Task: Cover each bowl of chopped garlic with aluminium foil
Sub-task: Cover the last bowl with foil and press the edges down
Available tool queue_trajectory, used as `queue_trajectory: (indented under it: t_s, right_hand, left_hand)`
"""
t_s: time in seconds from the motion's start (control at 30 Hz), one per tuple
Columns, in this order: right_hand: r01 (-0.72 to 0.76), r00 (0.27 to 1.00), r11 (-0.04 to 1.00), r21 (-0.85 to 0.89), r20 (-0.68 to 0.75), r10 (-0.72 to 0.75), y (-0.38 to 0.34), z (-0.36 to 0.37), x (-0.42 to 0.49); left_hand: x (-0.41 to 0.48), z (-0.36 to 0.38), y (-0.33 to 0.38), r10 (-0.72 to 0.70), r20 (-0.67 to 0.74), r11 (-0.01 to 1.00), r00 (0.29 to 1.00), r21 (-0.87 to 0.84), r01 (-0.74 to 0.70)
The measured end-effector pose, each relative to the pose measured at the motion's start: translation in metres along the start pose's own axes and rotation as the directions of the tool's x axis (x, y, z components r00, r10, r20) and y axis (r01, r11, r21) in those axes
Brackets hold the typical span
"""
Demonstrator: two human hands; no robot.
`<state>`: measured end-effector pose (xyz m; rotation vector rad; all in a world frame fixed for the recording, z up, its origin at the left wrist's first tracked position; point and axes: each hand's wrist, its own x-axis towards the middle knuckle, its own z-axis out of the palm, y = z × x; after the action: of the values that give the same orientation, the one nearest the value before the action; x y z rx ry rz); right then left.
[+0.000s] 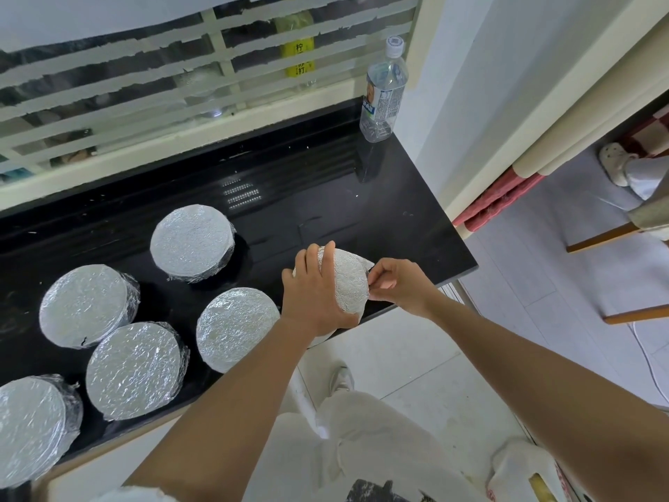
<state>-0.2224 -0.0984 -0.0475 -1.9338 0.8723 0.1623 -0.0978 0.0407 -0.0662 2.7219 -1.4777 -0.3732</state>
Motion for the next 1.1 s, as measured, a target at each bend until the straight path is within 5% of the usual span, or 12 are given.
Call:
queue_trajectory:
  t_s: [0.2,0.53,0.93,1.1]
  right_hand:
    - [0.024,0.999,0.994,-0.104,0.041,-0.019,-0.006,-0.003,0.013]
    - [0.017,0.967,0.994,-0.110,-0.251,-0.045,0.001,0.022,0.003]
    - [0.000,0.946,0.996,-0.093,-0.322,-0.030,0.001,0.033,-0.002]
    - [0.096,0.921,0.988,-0.125,-0.365,-0.135,0.007,0.040,-0.007]
  left_hand:
    - [0.000,0.000,0.000,-0.001,0.004,1.000,1.000,0.003,0.001]
    - [0.000,0.002,-0.001,0.004,-0.002,1.000,1.000,0.003,-0.004]
    - [0.000,0.000,0.001,-0.005,0.013,1.000,1.000,-0.003,0.005]
    - [-0.001,-0.003,-0.001,0.030,0.026,1.000,0.999,0.003,-0.030]
